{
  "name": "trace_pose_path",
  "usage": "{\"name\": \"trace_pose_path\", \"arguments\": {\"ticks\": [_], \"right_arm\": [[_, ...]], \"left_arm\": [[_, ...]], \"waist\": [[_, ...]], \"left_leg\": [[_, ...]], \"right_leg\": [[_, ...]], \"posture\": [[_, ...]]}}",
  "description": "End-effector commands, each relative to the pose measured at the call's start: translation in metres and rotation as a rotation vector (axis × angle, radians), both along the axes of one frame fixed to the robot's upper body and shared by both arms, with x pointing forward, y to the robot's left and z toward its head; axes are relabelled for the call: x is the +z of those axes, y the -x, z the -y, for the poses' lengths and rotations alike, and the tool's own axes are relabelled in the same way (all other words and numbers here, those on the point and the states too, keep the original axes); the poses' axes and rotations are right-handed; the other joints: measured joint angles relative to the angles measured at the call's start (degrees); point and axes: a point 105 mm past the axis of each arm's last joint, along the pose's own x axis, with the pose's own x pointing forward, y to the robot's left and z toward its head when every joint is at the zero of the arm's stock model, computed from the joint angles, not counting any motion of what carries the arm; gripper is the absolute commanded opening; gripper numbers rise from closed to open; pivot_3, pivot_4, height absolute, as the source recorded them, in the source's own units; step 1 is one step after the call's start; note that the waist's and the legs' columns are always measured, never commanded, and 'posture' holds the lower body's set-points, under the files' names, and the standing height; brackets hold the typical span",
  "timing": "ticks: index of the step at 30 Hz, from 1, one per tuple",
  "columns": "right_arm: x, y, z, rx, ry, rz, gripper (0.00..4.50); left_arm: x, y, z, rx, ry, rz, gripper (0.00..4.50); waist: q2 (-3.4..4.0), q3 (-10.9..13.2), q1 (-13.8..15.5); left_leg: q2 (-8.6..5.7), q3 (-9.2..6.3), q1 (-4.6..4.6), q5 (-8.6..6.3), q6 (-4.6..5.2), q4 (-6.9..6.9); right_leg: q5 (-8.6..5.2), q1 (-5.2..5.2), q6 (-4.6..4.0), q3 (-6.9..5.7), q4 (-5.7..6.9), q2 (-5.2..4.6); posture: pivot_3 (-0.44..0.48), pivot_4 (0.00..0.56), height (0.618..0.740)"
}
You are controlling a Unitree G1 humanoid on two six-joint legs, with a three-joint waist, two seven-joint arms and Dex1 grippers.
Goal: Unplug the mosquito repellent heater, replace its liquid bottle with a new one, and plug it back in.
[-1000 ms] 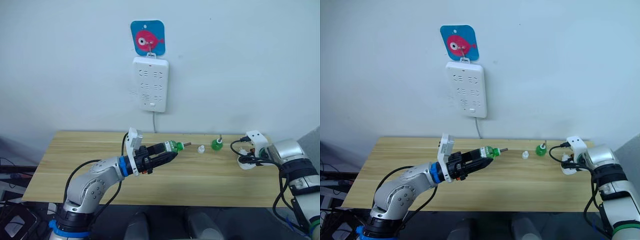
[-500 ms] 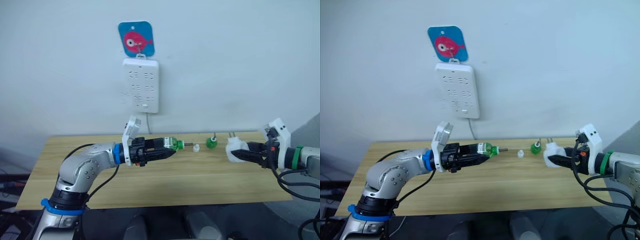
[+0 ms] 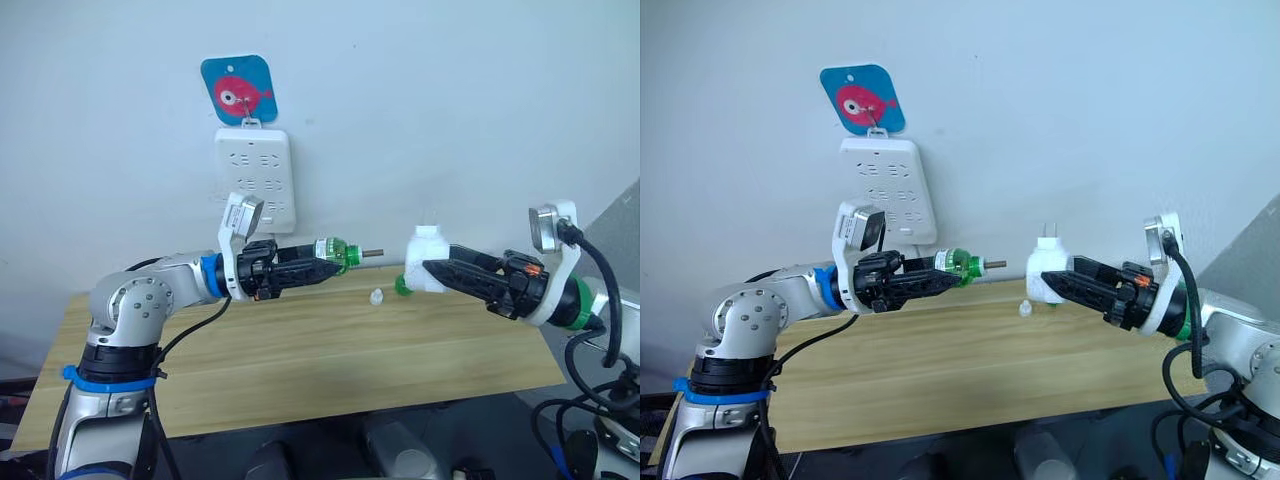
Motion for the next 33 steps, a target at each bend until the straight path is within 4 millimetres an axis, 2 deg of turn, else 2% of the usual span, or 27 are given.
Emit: {"name": "trace_pose_path", "arguments": {"ticks": [1, 10, 19, 33], "right_arm": [[0.016, 0.004, -0.005, 0.036, -0.072, 0.023, 2.93], [0.024, 0.013, -0.019, 0.123, -0.101, -0.031, 2.93], [0.019, 0.011, -0.024, 0.121, -0.060, -0.045, 2.93], [0.015, 0.011, -0.028, 0.127, -0.024, -0.036, 2.93]], "left_arm": [[0.010, 0.008, -0.002, -0.019, 0.013, 0.036, 2.42], [0.013, 0.010, -0.002, -0.032, 0.009, 0.031, 2.42], [0.015, 0.013, -0.002, -0.050, 0.005, 0.033, 2.42], [0.009, 0.016, 0.003, -0.073, -0.020, 0.030, 2.42]], "waist": [[0.01, -0.04, 0.08], [-0.02, -0.39, 0.57], [-0.02, -0.45, 1.66], [-0.02, -0.48, 1.73]], "left_leg": [[-0.01, 0.00, 0.00, 0.00, 0.00, 0.02], [-0.02, 0.00, 0.00, 0.00, 0.00, 0.08], [-0.01, -0.04, 0.00, 0.00, 0.00, 0.10], [0.00, -0.13, -0.01, 0.01, 0.00, 0.21]], "right_leg": [[0.00, 0.00, 0.00, 0.00, 0.01, 0.00], [0.00, 0.03, 0.01, 0.02, 0.01, 0.00], [0.00, 0.04, 0.01, -0.01, 0.01, 0.00], [0.00, 0.08, 0.01, -0.11, 0.07, 0.01]], "posture": [[-0.252, 0.050, 0.733], [-0.237, 0.049, 0.733], [-0.233, 0.051, 0.733], [-0.234, 0.057, 0.733]]}}
